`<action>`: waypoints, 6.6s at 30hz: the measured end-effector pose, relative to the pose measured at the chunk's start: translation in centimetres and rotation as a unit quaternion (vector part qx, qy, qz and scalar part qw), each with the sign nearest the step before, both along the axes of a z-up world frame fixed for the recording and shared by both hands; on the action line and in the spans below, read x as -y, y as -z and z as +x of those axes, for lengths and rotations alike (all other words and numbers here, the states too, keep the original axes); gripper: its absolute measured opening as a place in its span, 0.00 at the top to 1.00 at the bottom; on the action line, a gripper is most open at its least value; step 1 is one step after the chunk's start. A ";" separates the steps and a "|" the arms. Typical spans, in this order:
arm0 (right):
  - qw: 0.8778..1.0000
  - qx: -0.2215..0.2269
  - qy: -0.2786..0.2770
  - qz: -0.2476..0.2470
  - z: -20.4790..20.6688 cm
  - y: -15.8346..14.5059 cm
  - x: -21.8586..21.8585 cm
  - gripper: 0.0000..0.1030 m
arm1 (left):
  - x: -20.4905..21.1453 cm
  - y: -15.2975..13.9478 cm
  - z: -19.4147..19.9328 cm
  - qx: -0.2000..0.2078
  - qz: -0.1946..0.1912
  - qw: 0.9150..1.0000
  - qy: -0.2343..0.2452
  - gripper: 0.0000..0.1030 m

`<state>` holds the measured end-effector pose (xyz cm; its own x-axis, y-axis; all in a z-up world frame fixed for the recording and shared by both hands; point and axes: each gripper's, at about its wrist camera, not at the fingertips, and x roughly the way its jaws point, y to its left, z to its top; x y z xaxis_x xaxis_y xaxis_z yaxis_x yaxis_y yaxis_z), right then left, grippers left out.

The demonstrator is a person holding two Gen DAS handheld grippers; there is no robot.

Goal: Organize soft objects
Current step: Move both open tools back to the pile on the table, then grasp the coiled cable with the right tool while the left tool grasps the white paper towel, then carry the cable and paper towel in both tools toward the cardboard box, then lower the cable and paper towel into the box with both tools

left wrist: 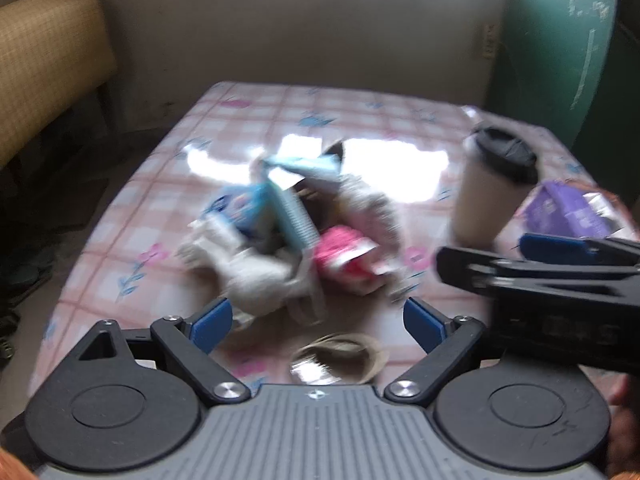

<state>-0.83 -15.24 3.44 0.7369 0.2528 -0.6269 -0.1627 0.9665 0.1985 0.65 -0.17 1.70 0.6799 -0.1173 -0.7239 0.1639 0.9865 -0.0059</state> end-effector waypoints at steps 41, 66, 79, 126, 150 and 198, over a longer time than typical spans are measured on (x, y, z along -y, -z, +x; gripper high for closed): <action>0.995 -0.054 -0.082 0.006 0.7 6.1 -1.9 0.26 | -3.2 5.5 6.4 -0.013 -0.078 0.995 -0.056 0.64; 0.998 0.027 -0.044 0.024 3.1 -2.7 0.9 0.26 | 0.3 -3.0 3.6 0.055 -0.036 0.997 -0.027 0.73; 0.999 0.035 -0.014 0.036 4.5 -5.7 2.4 0.26 | 2.5 -5.3 5.0 0.072 -0.028 0.997 -0.012 0.73; 0.997 0.054 0.051 0.034 3.0 -7.8 7.1 0.26 | 7.4 -7.4 4.7 0.078 -0.030 0.995 0.051 0.73; 0.993 0.054 0.102 0.034 2.1 -7.9 11.3 0.26 | 12.0 -7.1 4.6 0.073 -0.034 0.992 0.101 0.73; 0.969 0.042 0.243 0.030 -1.8 -6.4 26.0 0.26 | 25.6 -4.7 2.9 0.048 -0.034 0.967 0.249 0.73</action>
<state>-2.67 -41.20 9.88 0.8253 -0.1023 -0.5553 0.2902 0.9205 0.2617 3.57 -25.75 6.38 0.5907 -0.4913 -0.6401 0.6207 0.7835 -0.0286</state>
